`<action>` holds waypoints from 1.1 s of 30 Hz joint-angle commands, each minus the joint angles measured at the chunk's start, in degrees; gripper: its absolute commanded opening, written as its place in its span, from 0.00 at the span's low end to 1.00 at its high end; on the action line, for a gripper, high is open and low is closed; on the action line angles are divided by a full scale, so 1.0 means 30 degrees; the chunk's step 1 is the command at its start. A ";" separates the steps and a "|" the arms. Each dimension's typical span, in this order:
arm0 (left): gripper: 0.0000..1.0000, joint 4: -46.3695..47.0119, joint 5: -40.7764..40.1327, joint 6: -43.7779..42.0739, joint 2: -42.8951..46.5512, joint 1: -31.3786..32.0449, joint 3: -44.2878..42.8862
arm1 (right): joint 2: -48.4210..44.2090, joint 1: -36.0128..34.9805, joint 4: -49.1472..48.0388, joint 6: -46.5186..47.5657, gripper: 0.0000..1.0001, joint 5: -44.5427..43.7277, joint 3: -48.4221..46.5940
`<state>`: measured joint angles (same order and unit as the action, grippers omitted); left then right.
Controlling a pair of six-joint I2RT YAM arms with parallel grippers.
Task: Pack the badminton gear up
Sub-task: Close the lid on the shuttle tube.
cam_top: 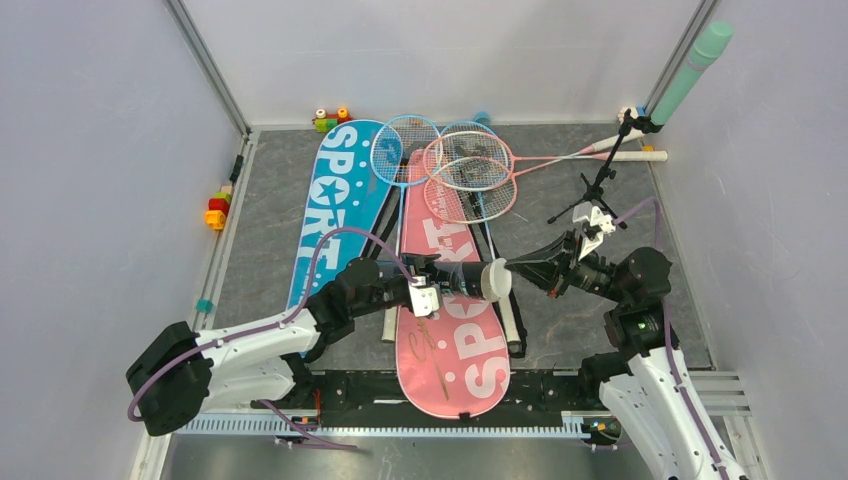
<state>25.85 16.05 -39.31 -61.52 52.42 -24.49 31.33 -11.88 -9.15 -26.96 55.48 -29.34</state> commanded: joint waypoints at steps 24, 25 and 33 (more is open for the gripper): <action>0.02 -0.0822 0.0795 0.1568 -0.1109 -0.0054 -0.1490 | -0.0442 -0.0309 0.1851 0.2634 0.04 -0.1736 -0.0411; 0.02 -0.0796 0.0745 0.1563 -0.1101 -0.0043 -0.1497 | -0.0436 -0.0311 0.2314 0.2941 0.05 -0.1869 -0.0544; 0.02 -0.0727 0.0702 0.1786 -0.1154 -0.0043 -0.1584 | -0.0522 -0.0344 0.2540 0.2960 0.21 -0.1956 -0.0532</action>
<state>22.79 15.68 -39.05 -64.47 52.21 -27.62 29.87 -12.67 -3.29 -19.33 51.13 -29.69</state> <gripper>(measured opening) 0.736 0.128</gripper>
